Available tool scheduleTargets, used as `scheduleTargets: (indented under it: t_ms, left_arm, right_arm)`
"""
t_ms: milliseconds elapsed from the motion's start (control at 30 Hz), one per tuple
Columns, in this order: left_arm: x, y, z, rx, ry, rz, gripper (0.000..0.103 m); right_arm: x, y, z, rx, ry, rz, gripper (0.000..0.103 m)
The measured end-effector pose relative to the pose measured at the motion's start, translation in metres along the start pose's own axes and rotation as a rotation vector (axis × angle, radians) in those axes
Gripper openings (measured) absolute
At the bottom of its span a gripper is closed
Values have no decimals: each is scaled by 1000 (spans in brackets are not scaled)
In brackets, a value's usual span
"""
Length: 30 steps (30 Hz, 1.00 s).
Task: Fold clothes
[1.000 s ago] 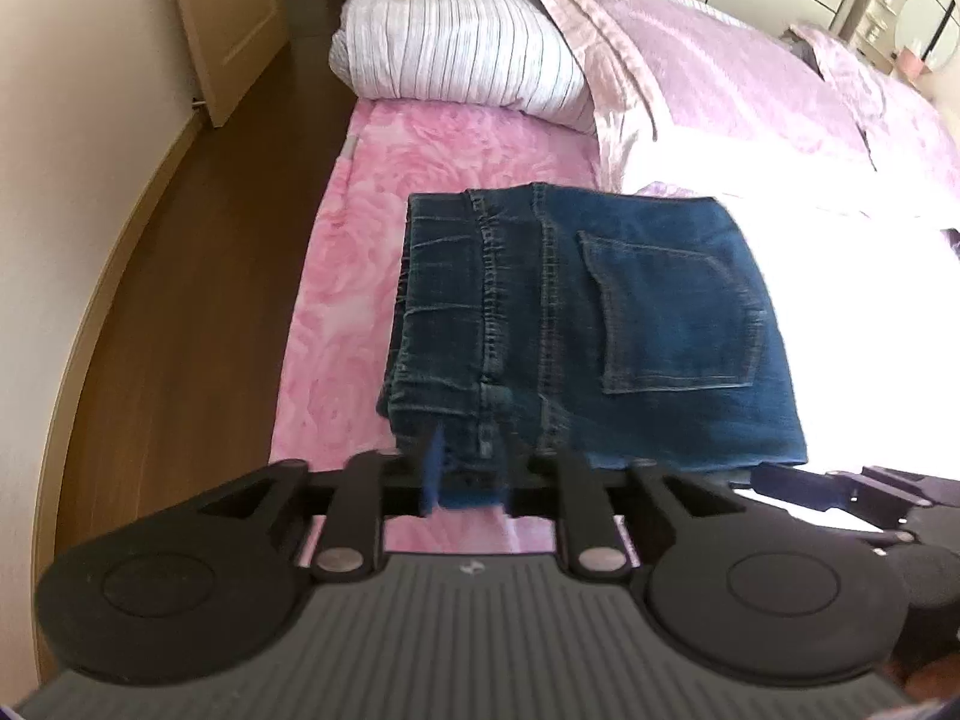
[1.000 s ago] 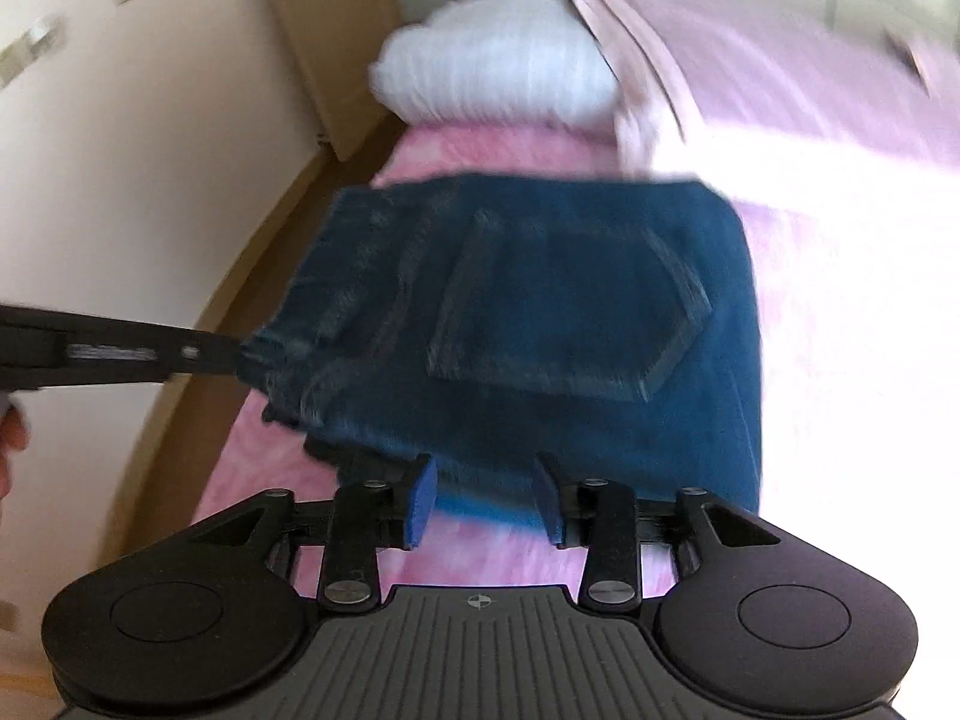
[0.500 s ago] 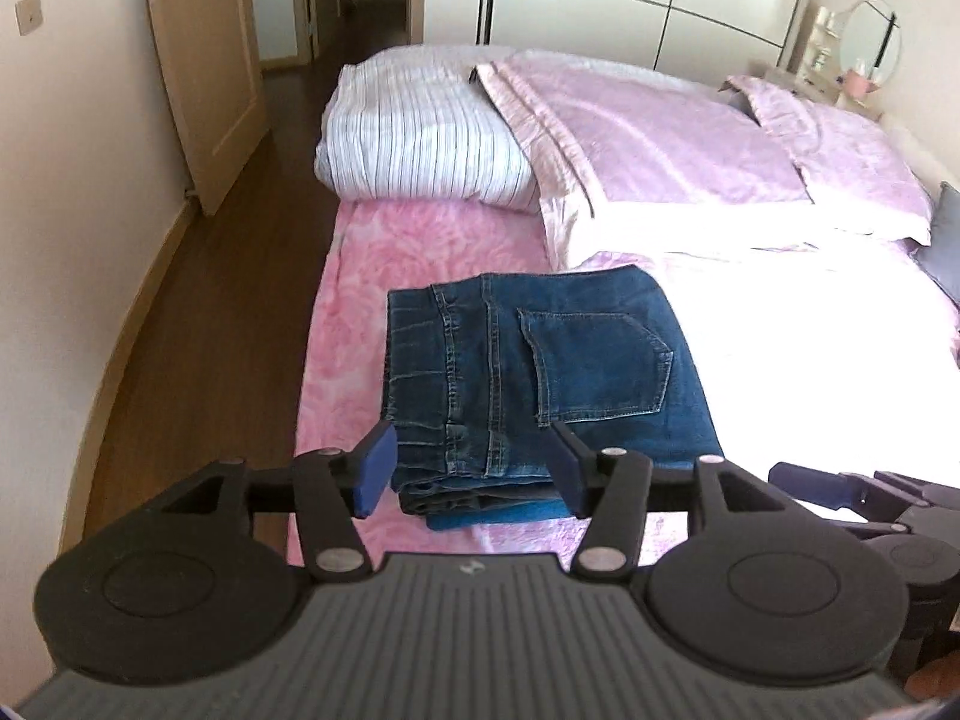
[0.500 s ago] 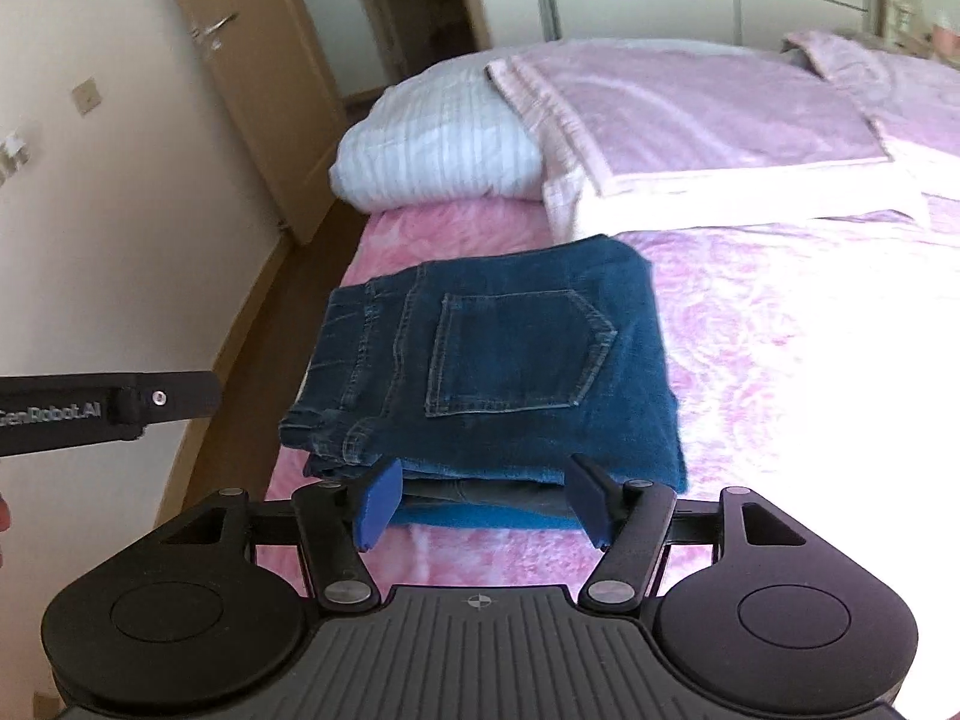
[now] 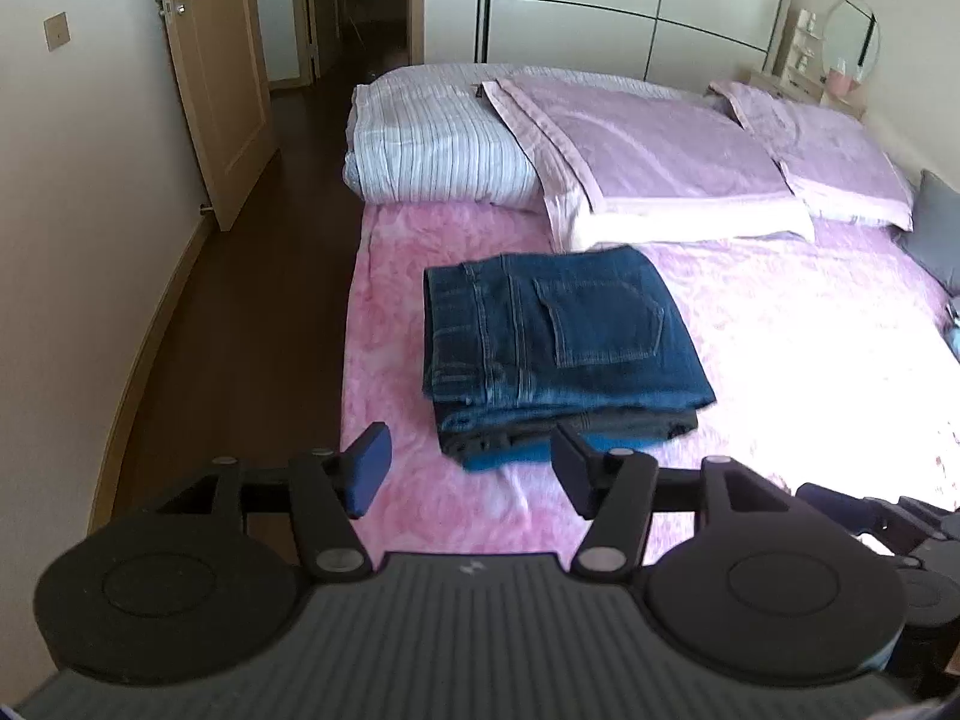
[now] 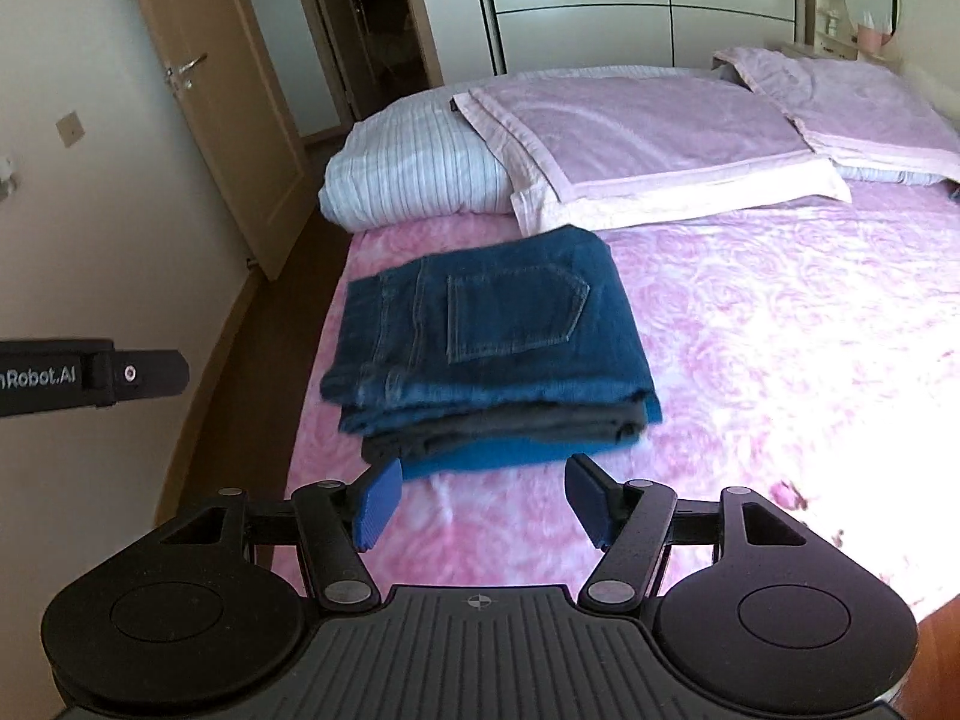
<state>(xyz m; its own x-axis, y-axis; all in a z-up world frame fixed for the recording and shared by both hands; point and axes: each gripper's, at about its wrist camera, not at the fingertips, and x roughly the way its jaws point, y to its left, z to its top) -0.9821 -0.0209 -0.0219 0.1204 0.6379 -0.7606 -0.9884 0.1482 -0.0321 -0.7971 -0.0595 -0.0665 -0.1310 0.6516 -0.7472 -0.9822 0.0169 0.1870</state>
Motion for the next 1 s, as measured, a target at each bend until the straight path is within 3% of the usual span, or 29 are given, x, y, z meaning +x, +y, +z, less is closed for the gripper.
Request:
scheduleTargets:
  t_ms: [167,567,1000]
  left_arm:
    - [-23,-7,-13,34,-12,-8,59]
    - [-59,-34,-38,-41,-83,71,64]
    - [-87,-106,-96,-159,-1,112,64]
  right_arm:
    - [-27,7,-13,17,-13,-16,64]
    - [-75,-7,-11,-59,-83,-35,64]
    - [-120,-78,-34,-126,-20,64,64]
